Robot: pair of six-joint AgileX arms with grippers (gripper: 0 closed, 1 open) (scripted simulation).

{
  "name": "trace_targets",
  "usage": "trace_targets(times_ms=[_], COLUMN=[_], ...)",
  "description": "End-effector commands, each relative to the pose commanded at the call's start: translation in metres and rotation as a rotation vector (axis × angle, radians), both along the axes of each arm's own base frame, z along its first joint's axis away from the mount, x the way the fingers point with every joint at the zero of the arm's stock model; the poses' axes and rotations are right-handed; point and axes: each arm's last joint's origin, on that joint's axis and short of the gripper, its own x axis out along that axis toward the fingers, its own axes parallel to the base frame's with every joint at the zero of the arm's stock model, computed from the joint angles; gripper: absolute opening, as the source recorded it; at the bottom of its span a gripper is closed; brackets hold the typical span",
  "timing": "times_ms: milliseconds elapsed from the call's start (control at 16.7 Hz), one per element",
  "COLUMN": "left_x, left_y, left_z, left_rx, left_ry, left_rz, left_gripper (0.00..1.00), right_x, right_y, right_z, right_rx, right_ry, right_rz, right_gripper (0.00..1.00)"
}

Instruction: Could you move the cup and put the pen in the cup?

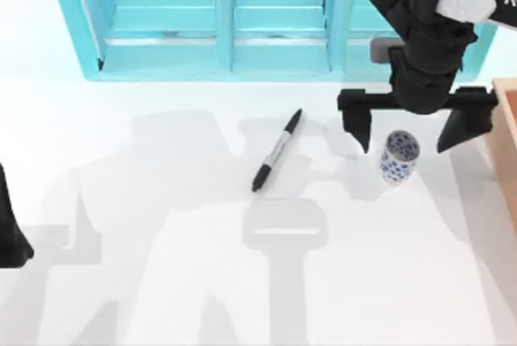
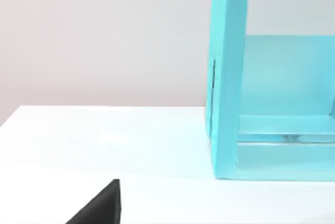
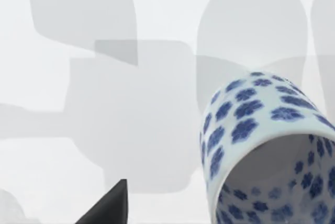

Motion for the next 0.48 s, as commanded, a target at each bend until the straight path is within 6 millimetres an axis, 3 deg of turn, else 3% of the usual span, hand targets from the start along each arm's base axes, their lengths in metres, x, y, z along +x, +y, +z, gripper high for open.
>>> trace_targets(times_ms=[240,480], left_x=[0.0,0.0], left_y=[0.0,0.0], left_z=[0.0,0.0], left_rx=[0.0,0.0], left_ry=[0.0,0.0], left_rz=[0.0,0.0], left_gripper=[1.0,1.0], right_x=[0.003,0.011], right_y=[0.001,0.007], right_z=[0.005,0.038], right_rx=[-0.004,-0.013], right_ry=[0.008,0.03], right_rz=[-0.001,0.003], right_gripper=[1.0,1.0])
